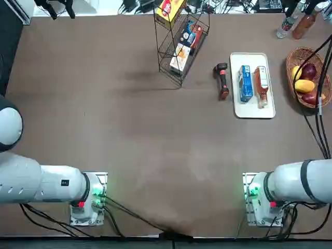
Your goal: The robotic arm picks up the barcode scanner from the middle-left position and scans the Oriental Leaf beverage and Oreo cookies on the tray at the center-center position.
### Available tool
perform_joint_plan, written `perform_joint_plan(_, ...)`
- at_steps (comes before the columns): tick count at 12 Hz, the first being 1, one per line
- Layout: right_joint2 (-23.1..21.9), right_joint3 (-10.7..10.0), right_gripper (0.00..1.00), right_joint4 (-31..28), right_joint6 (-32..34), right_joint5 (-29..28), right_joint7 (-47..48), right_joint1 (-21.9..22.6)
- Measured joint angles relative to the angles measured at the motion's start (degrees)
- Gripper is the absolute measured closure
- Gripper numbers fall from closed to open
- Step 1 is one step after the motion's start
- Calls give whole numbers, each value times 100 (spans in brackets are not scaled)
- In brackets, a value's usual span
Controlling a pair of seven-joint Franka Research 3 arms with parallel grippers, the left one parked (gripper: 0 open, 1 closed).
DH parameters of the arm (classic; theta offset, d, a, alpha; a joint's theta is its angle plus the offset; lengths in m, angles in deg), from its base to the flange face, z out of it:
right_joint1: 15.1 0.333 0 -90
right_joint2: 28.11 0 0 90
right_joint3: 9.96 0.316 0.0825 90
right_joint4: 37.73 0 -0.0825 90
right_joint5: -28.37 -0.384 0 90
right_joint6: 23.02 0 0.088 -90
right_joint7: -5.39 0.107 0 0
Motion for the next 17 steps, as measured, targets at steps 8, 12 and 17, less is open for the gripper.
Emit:
perform_joint_plan(8,147,51,0,-4,46,-63,144,44)
perform_joint_plan(12,570,110,0,-279,-590,-395,767,458)
perform_joint_plan(17,716,115,0,-1254,-1711,-556,848,825)
